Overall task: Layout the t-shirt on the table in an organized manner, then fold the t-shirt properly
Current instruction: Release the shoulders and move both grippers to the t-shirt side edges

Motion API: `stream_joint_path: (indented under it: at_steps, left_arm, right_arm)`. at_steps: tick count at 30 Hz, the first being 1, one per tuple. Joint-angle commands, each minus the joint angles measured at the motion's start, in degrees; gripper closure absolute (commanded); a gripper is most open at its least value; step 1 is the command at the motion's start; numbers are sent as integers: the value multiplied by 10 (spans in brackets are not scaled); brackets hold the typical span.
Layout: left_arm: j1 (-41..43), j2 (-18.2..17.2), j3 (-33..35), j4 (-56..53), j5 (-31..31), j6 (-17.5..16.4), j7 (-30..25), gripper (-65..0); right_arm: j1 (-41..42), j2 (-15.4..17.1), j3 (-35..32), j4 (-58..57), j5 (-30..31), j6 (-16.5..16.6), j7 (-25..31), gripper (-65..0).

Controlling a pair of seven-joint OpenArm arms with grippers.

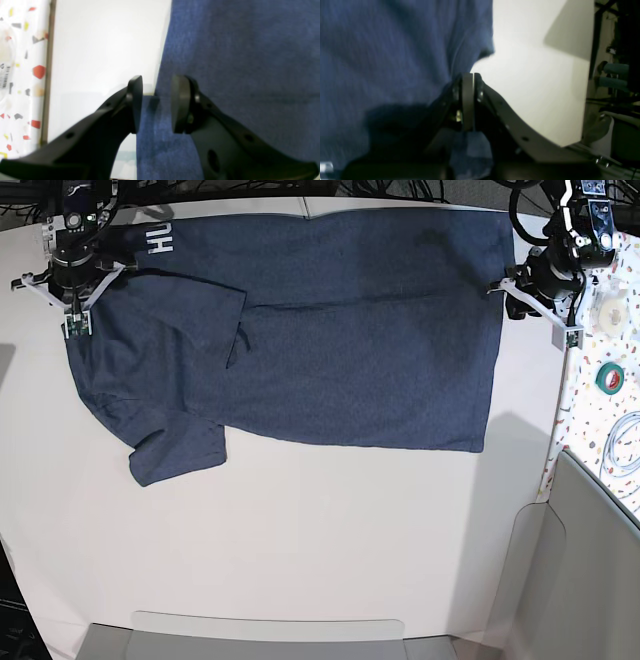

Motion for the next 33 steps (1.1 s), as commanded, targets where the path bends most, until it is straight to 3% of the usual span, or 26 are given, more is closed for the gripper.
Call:
stream_joint_path:
  at_steps: [1,8,14,17,18,23,25,28,33]
  left_arm:
    - [-4,-7,-5,9,1,-1,-8,-197]
    - [-17,-7,-5,8,1,-1,-7,-197]
    - [-60,-8,-5,7,3,-1,-2,-198]
    - [-99,-8,-5,6,3,-1,41,-199]
    - [-110,-8,-5,5,3,-1,52,-199]
    - [-136,-8,-5,1,3,-1,71,-199]
    - [-138,-8,-5,-6,3,-1,71,-199]
    - [-138,-8,-4,-12,4,-1,71,-199]
    - [-136,-8,-4,-15,4,-2,70,-199]
  right_arm:
    - [9,0,20,12,-9,-5,8,0]
    - [103,-19,99,11,-9,-2,8,0]
    - [210,-40,97,-1,-7,-2,-7,0]
    - [295,-54,96,-29,-6,3,-65,-94]
    - [317,-55,96,-44,-6,14,-80,-128]
    - [404,-56,120,-155,-5,140,-106,-295]
    - [423,-59,149,-202,-1,183,-110,-338]
    - [429,-46,179,-264,59,239,-123,-374]
    - [410,18,195,-348,219,249,-121,-384]
